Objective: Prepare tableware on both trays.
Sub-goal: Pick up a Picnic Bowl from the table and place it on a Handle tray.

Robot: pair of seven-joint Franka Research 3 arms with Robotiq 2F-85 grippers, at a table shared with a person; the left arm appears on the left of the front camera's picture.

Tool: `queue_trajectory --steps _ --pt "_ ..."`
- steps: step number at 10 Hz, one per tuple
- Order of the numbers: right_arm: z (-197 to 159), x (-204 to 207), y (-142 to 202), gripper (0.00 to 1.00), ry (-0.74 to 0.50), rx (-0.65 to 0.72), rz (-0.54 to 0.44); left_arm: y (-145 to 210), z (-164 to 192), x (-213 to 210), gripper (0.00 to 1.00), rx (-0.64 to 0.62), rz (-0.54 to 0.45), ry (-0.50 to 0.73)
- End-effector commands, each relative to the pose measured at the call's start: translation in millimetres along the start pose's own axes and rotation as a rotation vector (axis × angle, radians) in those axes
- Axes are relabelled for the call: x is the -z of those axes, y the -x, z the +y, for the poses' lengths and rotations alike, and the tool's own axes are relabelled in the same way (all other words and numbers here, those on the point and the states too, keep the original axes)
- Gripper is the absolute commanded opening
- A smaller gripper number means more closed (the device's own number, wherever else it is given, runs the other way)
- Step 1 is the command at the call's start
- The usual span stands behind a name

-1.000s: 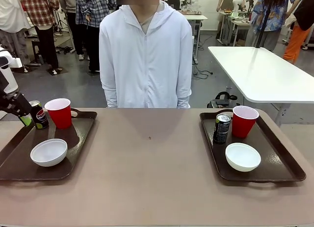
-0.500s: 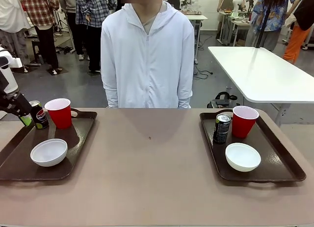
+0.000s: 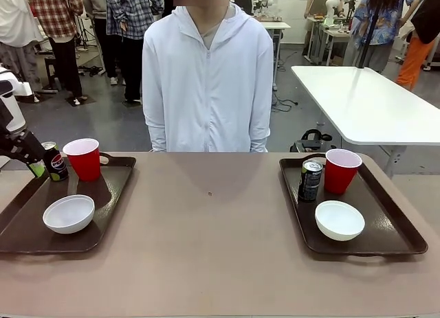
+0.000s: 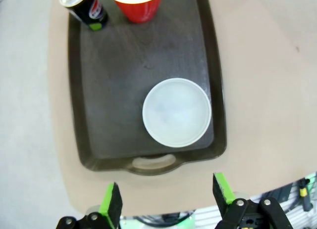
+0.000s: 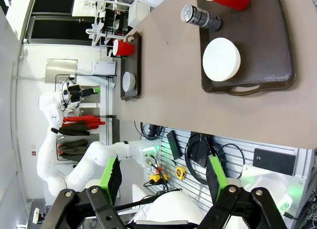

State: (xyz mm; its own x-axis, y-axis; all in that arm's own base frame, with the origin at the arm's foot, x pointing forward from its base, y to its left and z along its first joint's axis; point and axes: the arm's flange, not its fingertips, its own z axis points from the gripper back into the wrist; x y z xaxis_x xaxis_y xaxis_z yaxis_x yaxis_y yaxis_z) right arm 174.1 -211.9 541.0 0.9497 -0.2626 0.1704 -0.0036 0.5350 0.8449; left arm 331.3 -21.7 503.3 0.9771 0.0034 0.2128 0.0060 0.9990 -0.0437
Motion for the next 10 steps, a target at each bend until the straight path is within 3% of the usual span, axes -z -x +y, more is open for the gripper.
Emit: queue_trajectory --steps 1,3,5,8,10 --pt "-2.7 0.8 -0.4 0.89 0.002 0.005 -0.007 0.0 0.0 0.0 0.96 0.000 0.000 0.000" --pt "-2.7 0.8 -0.4 0.89 0.002 0.005 -0.007 -30.0 32.6 -16.8 0.96 0.155 0.187 0.380" --pt "-2.7 0.8 -0.4 0.89 0.002 0.005 -0.007 -26.2 91.7 -16.6 0.96 0.137 0.248 0.645" --pt "-2.7 0.8 -0.4 0.89 0.002 0.005 -0.007 -5.0 163.0 -16.2 0.96 0.085 0.176 0.777" --pt "-2.7 0.8 -0.4 0.89 0.002 0.005 -0.007 29.0 196.6 -20.2 0.96 -0.035 0.024 0.828"
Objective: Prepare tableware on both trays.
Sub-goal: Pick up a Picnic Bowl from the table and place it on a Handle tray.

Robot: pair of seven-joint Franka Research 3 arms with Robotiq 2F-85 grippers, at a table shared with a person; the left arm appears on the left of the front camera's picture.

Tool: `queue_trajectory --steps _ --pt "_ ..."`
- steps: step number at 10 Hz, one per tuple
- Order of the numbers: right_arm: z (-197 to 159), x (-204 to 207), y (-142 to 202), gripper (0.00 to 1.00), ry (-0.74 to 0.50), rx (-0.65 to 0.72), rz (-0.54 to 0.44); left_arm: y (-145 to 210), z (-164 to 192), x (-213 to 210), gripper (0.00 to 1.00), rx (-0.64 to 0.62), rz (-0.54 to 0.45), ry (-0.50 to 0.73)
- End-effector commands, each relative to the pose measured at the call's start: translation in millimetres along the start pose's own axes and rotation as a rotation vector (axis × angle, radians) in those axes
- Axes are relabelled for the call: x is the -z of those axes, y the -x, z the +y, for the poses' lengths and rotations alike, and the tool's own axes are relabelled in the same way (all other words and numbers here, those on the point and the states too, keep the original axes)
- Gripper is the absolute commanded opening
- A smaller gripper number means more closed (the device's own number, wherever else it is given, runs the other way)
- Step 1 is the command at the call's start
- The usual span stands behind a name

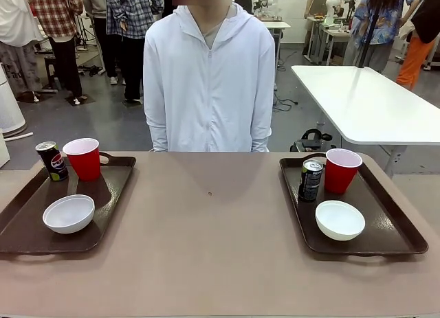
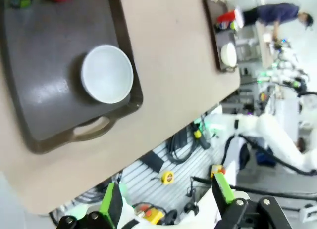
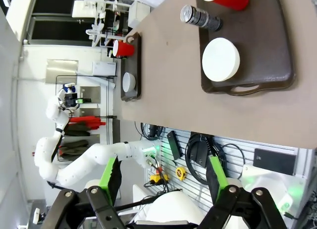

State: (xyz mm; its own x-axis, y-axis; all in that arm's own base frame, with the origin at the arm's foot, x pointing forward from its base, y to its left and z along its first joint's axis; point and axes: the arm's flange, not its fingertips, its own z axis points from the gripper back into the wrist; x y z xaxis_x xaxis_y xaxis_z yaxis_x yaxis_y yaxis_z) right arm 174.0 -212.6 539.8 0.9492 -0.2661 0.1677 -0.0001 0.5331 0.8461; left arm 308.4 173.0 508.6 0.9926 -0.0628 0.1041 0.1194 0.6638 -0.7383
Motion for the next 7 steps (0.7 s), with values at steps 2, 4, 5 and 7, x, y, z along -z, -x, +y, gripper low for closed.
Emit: queue_trajectory --steps 2,4,5,7 --pt "-1.3 0.9 -0.5 0.89 0.003 0.001 -0.005 28.7 14.8 -15.0 0.96 -0.084 -0.274 0.023" --pt "-1.3 0.9 -0.5 0.89 0.003 0.001 -0.005 27.1 21.1 -27.9 0.96 -0.119 -0.257 0.004" --pt "-1.3 0.9 -0.5 0.89 0.003 0.001 -0.005 31.3 25.4 -26.0 0.96 -0.139 -0.219 -0.007" --pt "-1.3 0.9 -0.5 0.89 0.003 0.001 -0.005 34.4 27.4 -33.4 0.96 -0.111 -0.249 0.013"
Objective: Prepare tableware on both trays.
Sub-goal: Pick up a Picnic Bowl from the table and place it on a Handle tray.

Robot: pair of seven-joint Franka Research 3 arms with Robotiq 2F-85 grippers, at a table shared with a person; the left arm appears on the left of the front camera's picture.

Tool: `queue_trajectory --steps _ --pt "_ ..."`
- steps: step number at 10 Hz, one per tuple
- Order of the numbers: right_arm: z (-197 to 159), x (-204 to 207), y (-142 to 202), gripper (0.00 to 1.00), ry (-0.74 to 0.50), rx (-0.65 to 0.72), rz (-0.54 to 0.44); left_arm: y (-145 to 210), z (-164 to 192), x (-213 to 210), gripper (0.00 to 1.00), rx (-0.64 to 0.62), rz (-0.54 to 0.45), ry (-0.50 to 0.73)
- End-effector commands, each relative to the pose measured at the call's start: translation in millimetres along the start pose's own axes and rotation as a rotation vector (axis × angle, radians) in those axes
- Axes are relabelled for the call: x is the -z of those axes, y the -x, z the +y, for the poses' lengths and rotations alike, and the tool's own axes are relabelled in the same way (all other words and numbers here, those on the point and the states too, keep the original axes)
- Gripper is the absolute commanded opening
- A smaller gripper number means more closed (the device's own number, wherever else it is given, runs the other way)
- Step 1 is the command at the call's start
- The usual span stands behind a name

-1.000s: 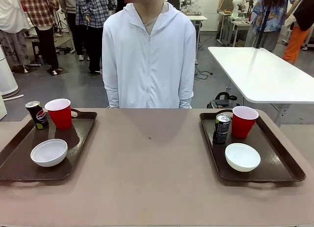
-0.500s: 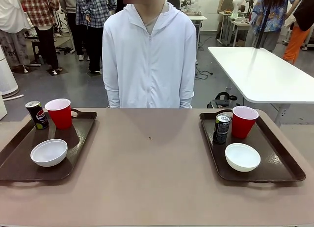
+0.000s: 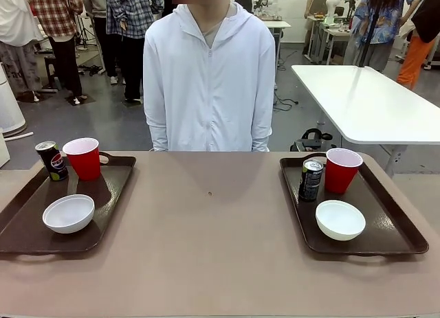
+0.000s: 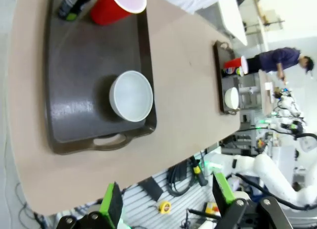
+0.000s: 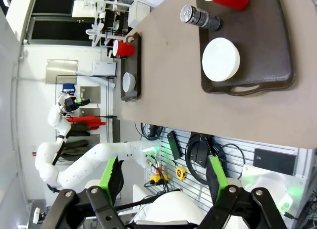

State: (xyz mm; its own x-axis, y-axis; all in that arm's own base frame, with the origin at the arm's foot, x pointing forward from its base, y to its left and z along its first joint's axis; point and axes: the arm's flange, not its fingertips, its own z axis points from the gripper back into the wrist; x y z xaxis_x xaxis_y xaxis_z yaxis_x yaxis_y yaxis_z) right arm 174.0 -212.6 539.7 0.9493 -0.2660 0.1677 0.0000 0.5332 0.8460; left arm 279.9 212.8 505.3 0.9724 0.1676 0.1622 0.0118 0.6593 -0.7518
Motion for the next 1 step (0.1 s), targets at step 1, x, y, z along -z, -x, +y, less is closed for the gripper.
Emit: queue_trajectory --steps 1 --pt "-1.3 0.8 -0.5 0.89 0.003 0.001 -0.005 1.9 2.2 -5.9 0.96 -0.004 -0.035 0.016"
